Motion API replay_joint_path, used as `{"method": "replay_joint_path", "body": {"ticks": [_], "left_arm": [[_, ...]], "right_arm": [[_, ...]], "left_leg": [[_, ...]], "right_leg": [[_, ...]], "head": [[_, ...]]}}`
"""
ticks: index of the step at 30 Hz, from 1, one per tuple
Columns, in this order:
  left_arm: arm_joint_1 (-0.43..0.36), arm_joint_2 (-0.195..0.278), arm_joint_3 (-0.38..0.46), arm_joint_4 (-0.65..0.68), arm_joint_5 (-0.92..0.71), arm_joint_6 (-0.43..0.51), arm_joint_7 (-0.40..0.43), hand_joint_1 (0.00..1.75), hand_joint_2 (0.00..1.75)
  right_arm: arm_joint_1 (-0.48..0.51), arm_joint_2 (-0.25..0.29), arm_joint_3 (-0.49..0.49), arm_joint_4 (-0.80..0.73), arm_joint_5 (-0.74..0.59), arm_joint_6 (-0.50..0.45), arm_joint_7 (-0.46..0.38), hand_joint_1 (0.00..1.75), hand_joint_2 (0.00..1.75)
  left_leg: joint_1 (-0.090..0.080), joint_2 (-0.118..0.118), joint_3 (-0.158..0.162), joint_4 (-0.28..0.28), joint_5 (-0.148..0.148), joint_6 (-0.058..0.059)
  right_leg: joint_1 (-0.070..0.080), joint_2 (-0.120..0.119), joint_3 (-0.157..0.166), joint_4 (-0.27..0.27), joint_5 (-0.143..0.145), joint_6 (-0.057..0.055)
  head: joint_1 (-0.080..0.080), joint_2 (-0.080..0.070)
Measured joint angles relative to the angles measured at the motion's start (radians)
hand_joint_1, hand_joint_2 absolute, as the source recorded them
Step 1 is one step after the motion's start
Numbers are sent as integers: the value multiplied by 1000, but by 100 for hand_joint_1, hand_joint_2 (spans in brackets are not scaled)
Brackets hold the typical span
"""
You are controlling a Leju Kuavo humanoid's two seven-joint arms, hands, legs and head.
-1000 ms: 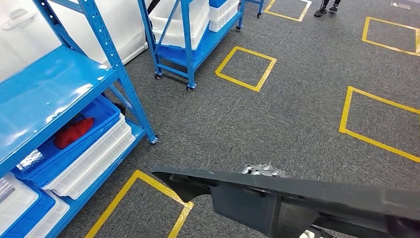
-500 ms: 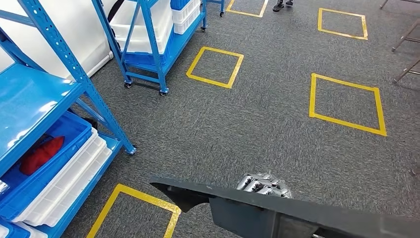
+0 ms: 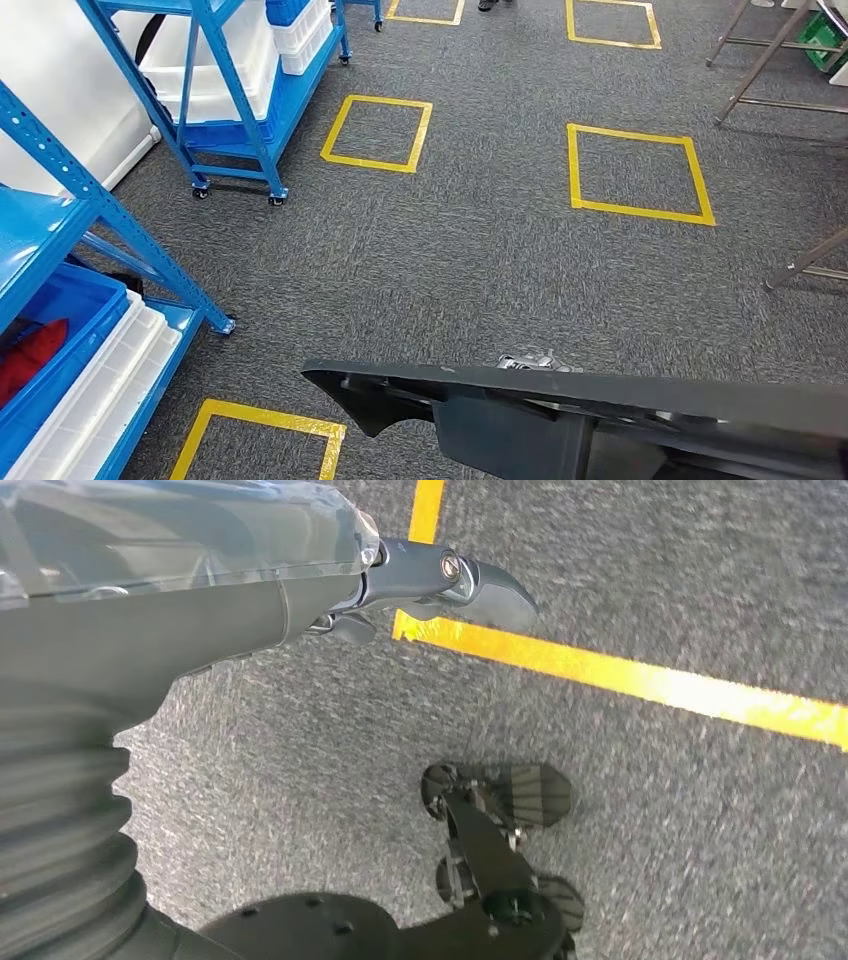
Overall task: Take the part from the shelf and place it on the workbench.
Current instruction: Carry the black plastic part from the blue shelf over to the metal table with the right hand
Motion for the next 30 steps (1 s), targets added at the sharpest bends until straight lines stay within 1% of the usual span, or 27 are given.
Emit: {"method": "replay_joint_path", "body": {"ticks": [1,2,3,4,5,6,7,8,9,10,11,12,13,15,16,17,19,20,21,22,23,24,25,26,27,28,30], "left_arm": [[-1,-1,0,0,0,0,-1,0,175],[-1,-2,0,0,0,0,-1,0,175],[0,-3,0,0,0,0,-2,0,175],[2,-4,1,0,0,0,-2,0,175],[5,-4,1,0,0,0,-2,0,175],[6,-4,1,0,0,1,-2,0,175],[7,-4,2,0,0,3,-2,0,175],[7,-4,2,0,0,5,-2,0,175],[7,-4,2,0,-1,7,-1,0,175],[6,-4,2,0,-1,10,0,0,175],[6,-4,2,0,-1,14,2,0,175],[6,-4,3,0,-2,17,5,0,175],[6,-4,4,0,-2,21,7,0,175],[4,-4,4,0,-4,26,9,0,175],[3,-4,4,0,-4,27,8,0,175],[2,-5,4,0,-5,28,7,0,175],[3,-4,4,0,-6,32,7,0,175],[4,-4,4,0,-6,34,7,0,175],[5,-4,5,0,-6,35,8,0,175],[5,-3,5,0,-6,36,8,0,175],[4,-3,5,0,-6,37,9,0,175],[2,-3,5,0,-6,38,9,0,175],[1,-3,5,0,-7,38,9,0,175],[1,-3,5,0,-7,38,9,0,175],[0,-3,5,0,-8,38,9,0,175],[0,-3,5,0,-9,38,9,0,175],[-2,-4,5,0,-11,39,8,0,175]], "right_arm": [[0,-1,0,-3,-1,0,0,175,175],[0,-1,0,-5,-2,0,0,175,175],[-1,-1,0,-7,-2,0,0,175,175],[-1,-1,0,-7,-3,0,0,175,175],[-1,-2,0,-7,-3,0,0,175,175],[0,-2,0,-7,-4,0,0,175,175],[1,-2,0,-7,-4,0,0,175,175],[2,-2,0,-7,-4,0,0,175,175],[5,-2,0,-8,-3,-1,0,175,175],[9,-3,0,-8,-2,-3,0,175,175],[13,-3,1,-9,-1,-4,0,175,175],[18,-3,2,-11,1,-7,0,175,175],[24,-4,3,-13,2,-10,0,175,175],[36,-6,4,-17,2,-19,0,175,175],[42,-8,5,-20,2,-23,0,175,175],[45,-10,5,-22,2,-28,0,175,175],[50,-13,6,-25,3,-37,0,175,175],[52,-14,7,-25,4,-41,0,175,175],[56,-15,9,-25,5,-44,0,175,175],[59,-16,11,-25,8,-47,0,175,175],[60,-17,13,-25,10,-50,0,175,175],[61,-17,16,-25,13,-53,0,175,175],[62,-17,19,-25,15,-55,0,175,175],[62,-17,21,-25,17,-56,0,175,175],[61,-17,24,-25,18,-57,0,175,175],[62,-17,26,-24,21,-57,0,175,175],[64,-17,29,-25,29,-58,0,175,175]], "left_leg": [[2,-16,-3,11,-11,-5],[5,-40,-15,42,-33,-10],[7,-70,-38,97,-65,-14],[8,-90,-71,168,-101,-16],[9,-99,-106,241,-129,-18],[9,-102,-131,290,-140,-19],[9,-102,-140,302,-130,-19],[10,-105,-130,270,-100,-18],[11,-114,-103,205,-58,-17],[14,-137,-72,133,-23,-14],[16,-162,-47,70,1,-12],[17,-183,-32,32,11,-10],[16,-195,-27,18,10,-6],[15,-176,-26,11,14,6],[16,-164,-24,6,18,14],[17,-150,-23,1,22,22],[14,-122,-22,-4,24,33],[10,-108,-23,-4,24,35],[8,-94,-23,-4,23,36],[6,-80,-23,-4,22,35],[6,-68,-22,-3,21,34],[5,-57,-20,-3,19,32],[5,-47,-17,-3,17,29],[3,-39,-14,-2,14,25],[2,-32,-12,-1,11,20],[1,-25,-10,-1,10,14],[1,-11,-5,-4,7,3]], "right_leg": [[-3,11,1,-4,3,-6],[-6,21,2,-8,6,-13],[-8,32,2,-10,9,-17],[-8,44,1,-10,10,-20],[-7,57,1,-9,10,-22],[-6,71,1,-9,10,-22],[-6,85,2,-8,10,-22],[-6,99,3,-6,9,-22],[-6,112,5,-5,9,-20],[-7,124,5,-2,7,-17],[-6,136,3,2,6,-13],[-7,147,-2,5,7,-7],[-9,158,-7,6,8,0],[-12,177,-14,5,13,15],[-11,167,-20,13,8,20],[-9,145,-32,37,-9,23],[-8,86,-83,144,-71,28],[-11,69,-116,212,-102,30],[-14,61,-141,264,-119,33],[-16,56,-148,283,-118,35],[-18,51,-135,261,-98,36],[-18,42,-103,203,-67,35],[-17,23,-61,126,-38,33],[-14,7,-26,62,-17,28],[-9,-4,-3,19,-7,23],[-5,-8,6,0,-6,18],[-2,12,5,-4,-2,8]], "head": [[0,0],[0,0],[0,0],[0,0],[0,0],[0,0],[0,0],[0,0],[0,0],[0,0],[0,0],[0,0],[0,0],[0,0],[0,0],[0,0],[0,0],[0,0],[0,0],[0,0],[0,0],[0,0],[0,0],[0,0],[0,0],[0,0],[0,0]]}}
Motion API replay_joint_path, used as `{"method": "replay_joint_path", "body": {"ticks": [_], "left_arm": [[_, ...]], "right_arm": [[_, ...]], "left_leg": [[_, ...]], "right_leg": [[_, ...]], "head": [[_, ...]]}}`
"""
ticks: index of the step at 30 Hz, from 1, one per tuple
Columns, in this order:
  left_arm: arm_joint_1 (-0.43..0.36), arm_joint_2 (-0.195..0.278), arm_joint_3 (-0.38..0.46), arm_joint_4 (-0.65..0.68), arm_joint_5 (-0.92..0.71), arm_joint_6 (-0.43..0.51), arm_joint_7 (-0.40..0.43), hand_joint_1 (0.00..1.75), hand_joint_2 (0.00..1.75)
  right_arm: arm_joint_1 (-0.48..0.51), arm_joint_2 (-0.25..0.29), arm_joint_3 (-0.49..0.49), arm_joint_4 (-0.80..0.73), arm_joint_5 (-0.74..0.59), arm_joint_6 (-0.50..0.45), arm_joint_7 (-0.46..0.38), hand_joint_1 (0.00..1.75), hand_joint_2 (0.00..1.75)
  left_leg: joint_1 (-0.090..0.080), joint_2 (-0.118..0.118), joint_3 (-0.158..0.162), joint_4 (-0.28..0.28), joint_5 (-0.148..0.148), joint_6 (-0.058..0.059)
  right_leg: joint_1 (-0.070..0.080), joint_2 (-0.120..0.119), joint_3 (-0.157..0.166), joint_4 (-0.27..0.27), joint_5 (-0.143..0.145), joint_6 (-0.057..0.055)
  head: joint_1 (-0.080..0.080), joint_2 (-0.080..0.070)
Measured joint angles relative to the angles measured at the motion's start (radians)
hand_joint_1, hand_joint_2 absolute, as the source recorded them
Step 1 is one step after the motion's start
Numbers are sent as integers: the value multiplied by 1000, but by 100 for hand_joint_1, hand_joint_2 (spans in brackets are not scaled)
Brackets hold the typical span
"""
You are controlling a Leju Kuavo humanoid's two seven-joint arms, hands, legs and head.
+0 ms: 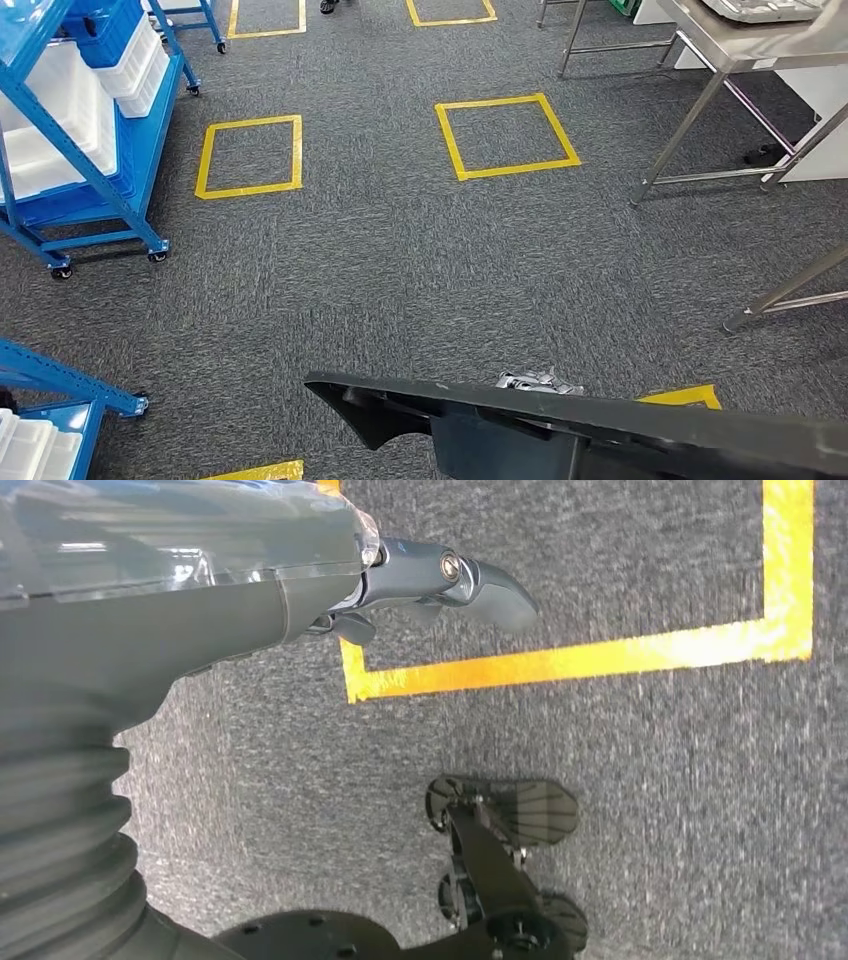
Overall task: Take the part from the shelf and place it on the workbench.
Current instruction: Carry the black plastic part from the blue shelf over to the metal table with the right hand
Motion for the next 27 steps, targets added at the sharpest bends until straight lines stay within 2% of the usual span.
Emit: {"method": "replay_joint_path", "body": {"ticks": [1,3,4,5,6,7,8,9,10,11,12,13,14,15,16,18,20,21,22,23,24,25,27], "left_arm": [[-1,0,0,0,-1,0,-1,0,175],[-2,-1,0,0,-5,-1,-4,0,175],[-1,-1,0,0,-7,-2,-4,0,175],[0,-1,0,0,-8,-3,-4,0,175],[2,-1,0,0,-10,-3,-4,0,175],[4,-1,0,0,-10,-3,-3,0,175],[5,-1,0,0,-10,-3,-2,0,175],[4,-1,0,0,-10,-3,-2,0,175],[4,0,0,0,-10,-3,-2,0,175],[4,0,0,0,-11,-3,-2,0,175],[4,0,0,0,-11,-3,-1,0,175],[4,0,0,0,-11,-3,-1,0,175],[3,1,0,0,-11,-4,-1,0,175],[2,1,0,0,-11,-5,-1,0,175],[1,1,0,0,-11,-5,-2,0,175],[-1,1,0,0,-11,-7,-2,0,175],[2,2,0,0,-11,-7,-3,0,175],[3,2,0,0,-11,-7,-3,0,175],[4,3,0,0,-11,-7,-2,0,175],[4,3,0,0,-11,-7,-2,0,175],[3,3,0,0,-11,-7,-2,0,175],[1,3,0,0,-12,-8,-3,0,175],[0,3,0,0,-12,-10,-5,0,175]], "right_arm": [[2,1,1,-1,5,-1,0,175,175],[3,4,4,-2,14,-5,0,175,175],[3,7,7,-2,18,-8,0,175,175],[3,9,10,-2,21,-11,0,175,175],[4,11,13,-2,23,-13,0,175,175],[4,12,16,-2,25,-14,0,175,175],[4,14,18,-2,26,-14,0,175,175],[4,15,20,-2,27,-14,0,175,175],[4,17,22,-2,27,-14,0,175,175],[4,19,23,-2,27,-14,0,175,175],[4,20,24,-2,27,-14,0,175,175],[4,22,25,-2,28,-14,0,175,175],[5,23,25,-1,28,-14,0,175,175],[6,24,25,-1,28,-14,0,175,175],[7,24,25,-1,28,-14,0,175,175],[7,24,25,-1,28,-14,0,175,175],[6,24,25,-1,29,-14,0,175,175],[6,24,25,0,29,-14,0,175,175],[7,24,25,0,29,-14,0,175,175],[8,24,25,1,29,-14,0,175,175],[8,24,25,1,29,-14,0,175,175],[8,24,25,1,29,-14,0,175,175],[7,24,25,2,31,-14,0,175,175]], "left_leg": [[2,-5,1,4,-6,-6],[5,-43,-22,64,-48,-14],[7,-67,-48,121,-80,-16],[8,-82,-83,195,-114,-17],[8,-88,-114,258,-136,-19],[8,-90,-132,291,-139,-19],[8,-91,-133,289,-122,-19],[9,-96,-113,240,-87,-18],[12,-113,-81,166,-46,-18],[14,-136,-51,96,-18,-16],[16,-155,-30,47,-2,-13],[16,-170,-20,22,3,-10],[14,-169,-20,19,1,-4],[13,-159,-20,19,4,3],[13,-148,-19,16,8,10],[15,-123,-20,8,15,25],[11,-96,-22,7,16,33],[8,-83,-24,7,16,33],[6,-69,-25,7,15,33],[4,-56,-25,7,15,33],[3,-45,-24,7,14,32],[3,-35,-21,7,12,31],[1,-19,-16,7,9,24]], "right_leg": [[-2,9,2,-6,3,-6],[-8,26,8,-17,10,-17],[-8,34,9,-19,12,-21],[-7,44,8,-18,12,-23],[-6,56,7,-17,13,-24],[-5,68,7,-16,12,-24],[-5,82,7,-13,12,-23],[-6,95,7,-11,11,-22],[-6,107,7,-7,10,-19],[-5,118,5,-1,8,-15],[-5,129,1,3,7,-10],[-5,139,-3,5,8,-5],[-5,148,-8,6,11,2],[-6,158,-11,5,14,9],[-7,156,-14,8,12,14],[-7,114,-40,58,-21,22],[-7,60,-101,184,-89,27],[-9,48,-131,249,-115,29],[-11,43,-150,289,-125,30],[-12,40,-148,289,-116,30],[-12,36,-122,245,-89,29],[-11,23,-80,171,-54,25],[-3,-13,-7,39,-13,14]], "head": [[0,0],[0,0],[0,0],[0,0],[0,0],[0,0],[0,0],[0,0],[0,0],[0,0],[0,0],[0,0],[0,0],[0,0],[0,0],[0,0],[0,0],[0,0],[0,0],[0,0],[0,0],[0,0],[0,0]]}}
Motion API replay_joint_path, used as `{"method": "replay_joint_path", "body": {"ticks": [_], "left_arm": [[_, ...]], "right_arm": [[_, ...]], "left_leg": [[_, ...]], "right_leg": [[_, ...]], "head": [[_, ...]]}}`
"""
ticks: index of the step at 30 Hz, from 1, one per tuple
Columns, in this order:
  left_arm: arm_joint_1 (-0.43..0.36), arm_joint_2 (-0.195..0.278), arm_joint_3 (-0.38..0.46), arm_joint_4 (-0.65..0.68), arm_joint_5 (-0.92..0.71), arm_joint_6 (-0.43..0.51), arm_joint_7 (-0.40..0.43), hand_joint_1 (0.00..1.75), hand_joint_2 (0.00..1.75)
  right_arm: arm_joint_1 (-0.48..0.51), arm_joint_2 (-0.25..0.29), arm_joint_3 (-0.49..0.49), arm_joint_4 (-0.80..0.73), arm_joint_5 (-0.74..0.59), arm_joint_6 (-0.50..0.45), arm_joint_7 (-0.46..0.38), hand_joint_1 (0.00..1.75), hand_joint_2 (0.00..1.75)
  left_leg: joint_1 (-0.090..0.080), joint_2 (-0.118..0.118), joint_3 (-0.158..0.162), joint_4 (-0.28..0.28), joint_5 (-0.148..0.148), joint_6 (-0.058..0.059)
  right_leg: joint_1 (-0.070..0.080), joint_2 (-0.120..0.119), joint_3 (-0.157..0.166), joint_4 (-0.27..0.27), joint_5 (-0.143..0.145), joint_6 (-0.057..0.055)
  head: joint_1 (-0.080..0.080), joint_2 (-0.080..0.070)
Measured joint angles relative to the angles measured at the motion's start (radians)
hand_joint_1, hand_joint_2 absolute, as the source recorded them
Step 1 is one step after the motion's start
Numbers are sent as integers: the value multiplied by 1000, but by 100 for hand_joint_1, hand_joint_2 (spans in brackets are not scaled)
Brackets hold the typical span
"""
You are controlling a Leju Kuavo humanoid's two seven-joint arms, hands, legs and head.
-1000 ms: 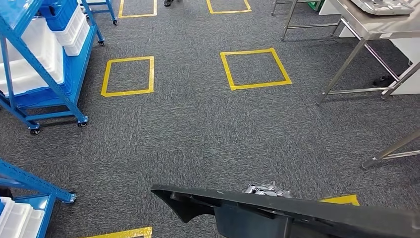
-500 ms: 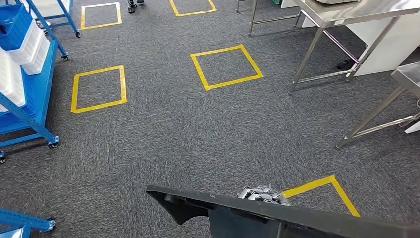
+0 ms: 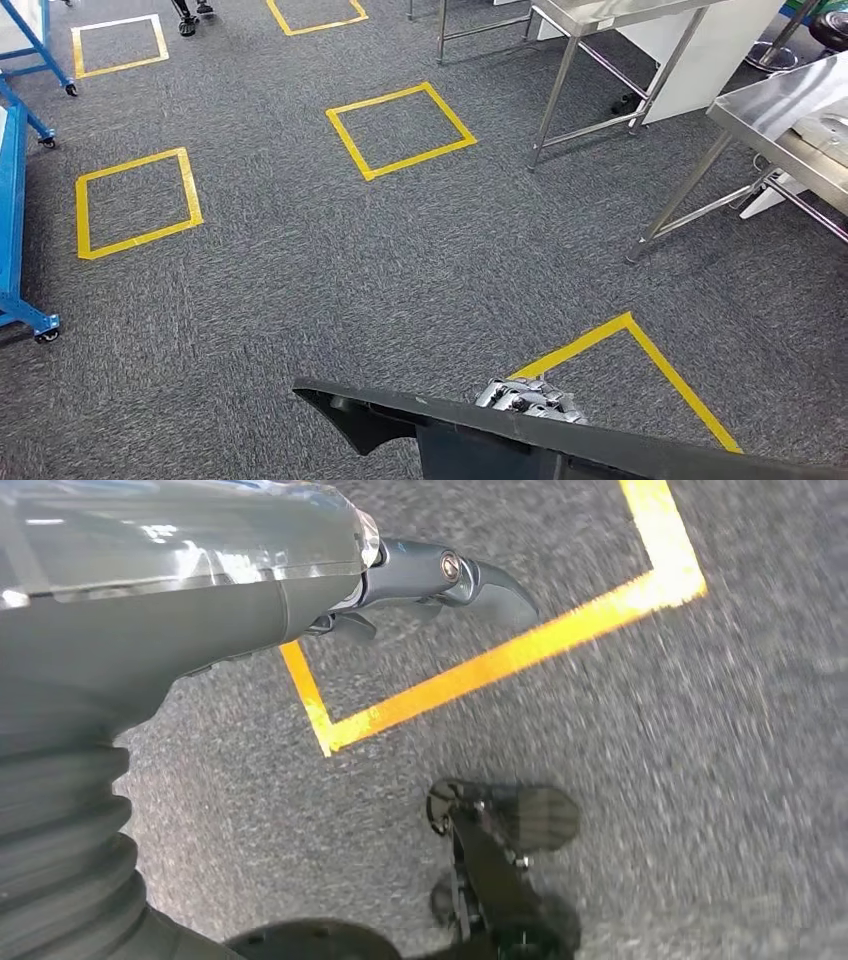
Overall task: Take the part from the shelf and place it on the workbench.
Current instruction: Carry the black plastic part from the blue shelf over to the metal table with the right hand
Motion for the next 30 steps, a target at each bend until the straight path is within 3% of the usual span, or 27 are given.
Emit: {"method": "replay_joint_path", "body": {"ticks": [2,4,6,8,9,10,11,12,13,15,17,19,21,23,25,26,27,28,30], "left_arm": [[-1,0,0,0,-4,-5,-4,0,175],[-4,1,-1,0,-11,-15,-10,0,175],[-7,4,-2,0,-16,-28,-16,0,175],[-7,9,-3,0,-18,-38,-19,0,175],[-5,12,-3,0,-18,-42,-19,0,175],[-3,15,-3,0,-17,-45,-20,0,175],[-1,18,-3,0,-16,-47,-20,0,175],[0,20,-3,0,-14,-47,-20,0,175],[0,21,-3,0,-12,-47,-20,0,175],[0,23,-3,0,-6,-43,-19,0,175],[1,23,0,0,0,-38,-18,0,175],[2,21,1,0,4,-32,-19,0,175],[0,18,2,0,6,-29,-23,0,175],[2,16,2,0,6,-29,-25,0,175],[7,16,3,0,6,-29,-25,0,175],[7,16,3,0,6,-29,-25,0,175],[7,16,3,0,6,-28,-24,0,175],[6,16,3,0,5,-28,-23,0,175],[4,15,3,0,5,-26,-22,0,175]], "right_arm": [[-3,0,0,2,2,-1,0,175,175],[-13,0,0,10,-6,-2,0,175,175],[-37,0,-1,22,-24,1,0,175,175],[-74,-1,-5,44,-45,13,0,175,175],[-94,-2,-9,58,-55,22,0,175,175],[-113,-2,-12,73,-65,33,0,175,175],[-128,-2,-16,85,-73,42,0,175,175],[-141,-2,-20,94,-79,49,0,175,175],[-151,-2,-22,100,-84,55,0,175,175],[-168,-2,-25,109,-89,66,0,175,175],[-179,-2,-26,116,-91,76,0,175,175],[-182,-2,-26,122,-91,84,0,175,175],[-185,-2,-26,126,-91,88,0,175,175],[-192,-2,-26,130,-94,90,0,175,175],[-196,-3,-27,134,-98,91,0,175,175],[-197,-4,-27,137,-101,92,0,175,175],[-198,-5,-28,140,-104,93,0,175,175],[-199,-6,-29,141,-106,93,0,175,175],[-205,-8,-30,142,-108,95,0,175,175]], "left_leg": [[0,15,4,-1,-3,-11],[2,28,10,-4,-5,-23],[3,-1,1,25,-30,-33],[6,-49,-49,137,-92,-37],[6,-61,-83,206,-121,-38],[7,-67,-111,260,-138,-39],[7,-71,-124,280,-132,-40],[7,-74,-119,261,-108,-39],[8,-80,-96,204,-69,-38],[12,-118,-40,71,-9,-35],[13,-144,-17,14,3,-29],[11,-131,-17,11,6,-18],[12,-110,-15,4,12,-4],[10,-86,-15,-1,13,6],[6,-60,-15,0,10,10],[5,-47,-15,0,9,11],[4,-35,-14,0,7,11],[3,-25,-12,0,6,9],[-1,-5,-5,0,0,4]], "right_leg": [[9,-11,17,-39,3,-10],[8,11,17,-47,10,-19],[1,32,24,-62,19,-30],[-1,54,25,-67,25,-37],[0,67,23,-66,26,-38],[0,80,21,-64,27,-40],[0,94,20,-62,26,-39],[0,106,20,-58,26,-38],[-1,118,20,-54,24,-35],[-2,139,16,-43,18,-27],[-2,157,7,-36,18,-17],[-4,170,0,-37,20,-5],[-3,137,-13,-13,4,6],[-3,80,-61,85,-52,14],[-7,58,-124,211,-103,20],[-8,56,-139,239,-105,22],[-9,53,-135,230,-89,21],[-9,46,-110,180,-57,19],[-1,8,-36,40,3,6]], "head": [[0,0],[0,0],[0,0],[0,0],[0,0],[0,0],[0,0],[0,0],[0,0],[0,0],[0,0],[0,0],[0,0],[0,0],[0,0],[0,0],[0,0],[0,0],[0,0]]}}
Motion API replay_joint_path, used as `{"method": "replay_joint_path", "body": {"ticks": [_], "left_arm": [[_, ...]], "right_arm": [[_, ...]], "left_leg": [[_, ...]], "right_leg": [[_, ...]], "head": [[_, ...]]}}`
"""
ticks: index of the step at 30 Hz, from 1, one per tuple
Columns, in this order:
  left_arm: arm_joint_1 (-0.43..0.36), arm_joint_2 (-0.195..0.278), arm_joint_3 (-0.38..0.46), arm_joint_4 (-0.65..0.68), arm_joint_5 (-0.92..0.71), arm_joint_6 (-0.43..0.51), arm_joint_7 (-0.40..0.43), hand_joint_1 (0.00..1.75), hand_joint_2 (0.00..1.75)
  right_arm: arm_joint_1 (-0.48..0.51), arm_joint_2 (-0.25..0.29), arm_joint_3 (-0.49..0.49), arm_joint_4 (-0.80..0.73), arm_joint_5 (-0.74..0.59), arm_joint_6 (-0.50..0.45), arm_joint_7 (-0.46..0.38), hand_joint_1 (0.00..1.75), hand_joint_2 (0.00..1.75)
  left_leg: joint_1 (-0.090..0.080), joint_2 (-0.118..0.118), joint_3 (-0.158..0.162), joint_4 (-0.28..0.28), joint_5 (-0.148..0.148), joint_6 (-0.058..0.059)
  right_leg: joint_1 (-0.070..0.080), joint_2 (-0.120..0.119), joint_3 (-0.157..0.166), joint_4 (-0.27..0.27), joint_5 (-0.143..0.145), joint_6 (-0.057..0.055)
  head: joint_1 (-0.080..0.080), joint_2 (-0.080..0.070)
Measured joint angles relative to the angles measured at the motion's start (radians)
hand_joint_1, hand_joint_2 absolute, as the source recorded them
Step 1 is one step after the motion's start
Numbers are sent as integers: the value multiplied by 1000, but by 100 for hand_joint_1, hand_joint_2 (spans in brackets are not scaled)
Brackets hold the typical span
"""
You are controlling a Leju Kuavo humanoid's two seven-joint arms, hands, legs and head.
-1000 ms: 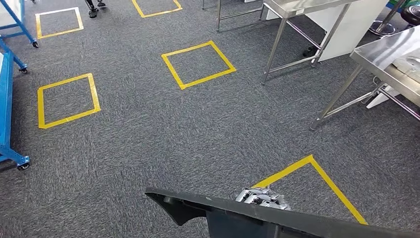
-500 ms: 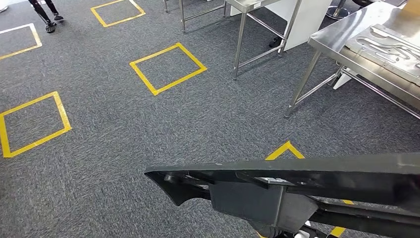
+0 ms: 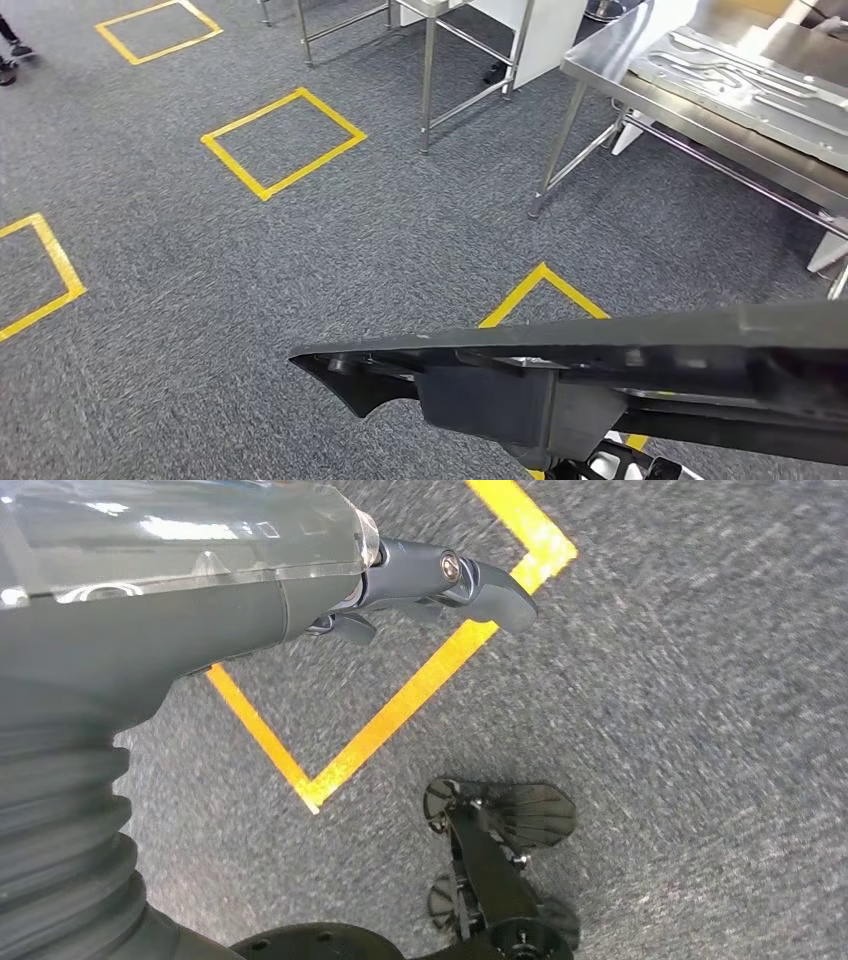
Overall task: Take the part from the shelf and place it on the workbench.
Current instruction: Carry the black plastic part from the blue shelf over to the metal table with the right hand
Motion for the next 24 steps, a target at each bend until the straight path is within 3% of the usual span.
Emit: {"method": "replay_joint_path", "body": {"ticks": [2,4,5,7,9,10,11,12,14,16,18,20,22,24], "left_arm": [[-1,-1,0,0,0,2,1,0,175],[-2,-2,0,0,0,5,3,0,175],[-4,-1,0,0,0,6,3,0,175],[-6,1,1,0,2,9,4,0,175],[-3,2,3,0,4,11,5,0,175],[-1,3,4,0,5,12,6,0,175],[1,3,5,0,5,13,7,0,175],[2,4,5,0,6,14,9,0,175],[1,6,6,0,9,16,12,0,175],[-1,7,9,0,14,20,17,0,175],[-2,8,15,0,19,25,23,0,175],[-5,7,21,0,22,29,27,0,175],[-7,7,24,-1,24,30,27,0,175],[-4,7,26,-1,25,32,28,0,175]], "right_arm": [[-6,-2,-1,1,-1,2,0,175,175],[-9,-4,-2,3,-2,2,0,175,175],[-10,-6,-2,5,-2,2,0,175,175],[-17,-7,-2,8,-3,2,0,175,175],[-24,-8,-2,13,-4,2,0,175,175],[-26,-8,-2,16,-4,2,0,175,175],[-26,-8,-2,20,-5,3,0,175,175],[-26,-9,-2,23,-5,3,0,175,175],[-29,-9,-2,29,-9,5,0,175,175],[-39,-9,-2,35,-14,10,0,175,175],[-50,-9,-1,41,-20,14,0,175,175],[-54,-9,-1,47,-22,15,0,175,175],[-60,-9,0,52,-23,15,0,175,175],[-68,-10,0,57,-25,15,0,175,175]], "left_leg": [[-3,18,5,0,-5,-9],[-4,38,11,-2,-8,-19],[-3,36,14,0,-13,-24],[-1,-4,-3,52,-49,-33],[4,-54,-63,180,-113,-38],[5,-63,-96,244,-136,-40],[6,-66,-118,284,-142,-42],[7,-67,-124,284,-126,-43],[12,-80,-81,176,-50,-44],[17,-121,-31,56,-3,-42],[17,-142,-16,20,-2,-34],[17,-123,-16,16,4,-20],[18,-100,-16,9,9,-6],[15,-76,-17,7,10,1]], "right_leg": [[11,-25,36,-73,17,-13],[15,-8,36,-81,17,-21],[12,3,39,-86,20,-25],[3,23,47,-99,27,-35],[0,46,49,-102,29,-40],[0,59,49,-101,29,-41],[-1,72,49,-100,29,-41],[-1,86,49,-97,28,-40],[-3,112,49,-89,24,-34],[-3,135,43,-76,19,-24],[-3,155,33,-70,20,-12],[-6,166,25,-70,23,1],[-4,126,4,-31,-3,10],[-4,68,-52,85,-65,16]], "head": [[0,0],[0,0],[0,0],[0,0],[0,0],[0,0],[0,0],[0,0],[0,0],[0,0],[0,0],[0,0],[0,0],[0,0]]}}
